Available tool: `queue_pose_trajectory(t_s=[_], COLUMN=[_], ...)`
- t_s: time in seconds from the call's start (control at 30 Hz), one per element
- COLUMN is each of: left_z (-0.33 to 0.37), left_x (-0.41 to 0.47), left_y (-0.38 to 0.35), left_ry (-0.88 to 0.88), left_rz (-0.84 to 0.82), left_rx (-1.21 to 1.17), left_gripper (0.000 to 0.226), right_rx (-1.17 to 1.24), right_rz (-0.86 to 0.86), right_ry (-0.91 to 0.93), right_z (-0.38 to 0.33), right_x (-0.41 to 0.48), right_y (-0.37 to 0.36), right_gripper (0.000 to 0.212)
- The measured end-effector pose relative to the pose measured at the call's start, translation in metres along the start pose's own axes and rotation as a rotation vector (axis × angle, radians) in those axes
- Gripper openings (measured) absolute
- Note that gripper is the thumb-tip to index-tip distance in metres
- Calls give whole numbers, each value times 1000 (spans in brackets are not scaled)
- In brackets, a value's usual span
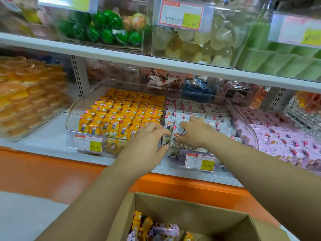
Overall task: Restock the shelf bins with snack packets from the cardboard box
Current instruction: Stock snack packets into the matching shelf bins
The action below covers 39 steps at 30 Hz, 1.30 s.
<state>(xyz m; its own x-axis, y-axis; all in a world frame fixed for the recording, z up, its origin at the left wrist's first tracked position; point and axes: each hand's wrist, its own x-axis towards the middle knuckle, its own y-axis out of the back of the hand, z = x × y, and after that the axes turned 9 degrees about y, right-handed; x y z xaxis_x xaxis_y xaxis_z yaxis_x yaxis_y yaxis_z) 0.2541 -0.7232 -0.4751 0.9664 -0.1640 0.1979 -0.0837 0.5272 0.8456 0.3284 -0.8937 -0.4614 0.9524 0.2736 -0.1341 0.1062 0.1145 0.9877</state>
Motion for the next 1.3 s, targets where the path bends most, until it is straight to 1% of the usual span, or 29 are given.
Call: queue_pose_trajectory(t_s=[0.17,0.3,0.37,0.43,0.5,0.53,0.6,0.63,0.7,0.77,0.8,0.87,0.93,1.03,1.1,1.17,1.23,1.3], left_z=[-3,-4,-4,-5,-7,-9,-10,-11,-12,-16,-17,-20,-25,-42,-55,-69,-80,-84], left_x=[-3,-4,-4,-7,-11,-15,-24,-29,-41,-54,-60,-73,-84,-92,-95,-98,-104,-109], left_y=[-1,-3,-5,-8,-15,-20,-30,-37,-53,-76,-88,-111,-138,-179,-200,-218,-233,-246], left_ry=[-18,-18,-18,-16,-17,-17,-49,-76,-125,-155,-126,49,252,420,514,593,602,564], left_rz=[-1,0,-4,1,36,76,214,278,339,287,250,175,98,-105,-296,-448,-558,-624], left_rx=[1,15,18,27,48,59,58,39,19,31,9,-114,-257,-298,-237,-143,-24,95], left_gripper=[38,37,38,38,39,39,34,31,28,26,26,27,27,27,29,32,30,27], right_rx=[-148,-71,-20,42,118,152,216,257,350,413,431,474,501,553,626,687,712,694], right_rz=[167,261,323,423,546,611,727,761,773,734,701,576,398,140,-35,-154,-223,-298], right_ry=[-46,-44,-15,31,94,132,201,223,245,225,202,136,54,-53,-118,-189,-222,-240], right_z=[-1,4,3,2,1,1,1,0,-1,-1,0,4,12,29,38,42,45,49], right_x=[-4,-11,-22,-39,-61,-73,-96,-108,-127,-143,-149,-159,-168,-175,-174,-172,-168,-165], right_y=[-14,-16,-12,-9,-13,-19,-38,-49,-77,-110,-128,-163,-196,-240,-266,-288,-307,-326], right_gripper=[65,71,69,61,48,41,28,24,24,23,19,16,22,34,39,43,47,49])
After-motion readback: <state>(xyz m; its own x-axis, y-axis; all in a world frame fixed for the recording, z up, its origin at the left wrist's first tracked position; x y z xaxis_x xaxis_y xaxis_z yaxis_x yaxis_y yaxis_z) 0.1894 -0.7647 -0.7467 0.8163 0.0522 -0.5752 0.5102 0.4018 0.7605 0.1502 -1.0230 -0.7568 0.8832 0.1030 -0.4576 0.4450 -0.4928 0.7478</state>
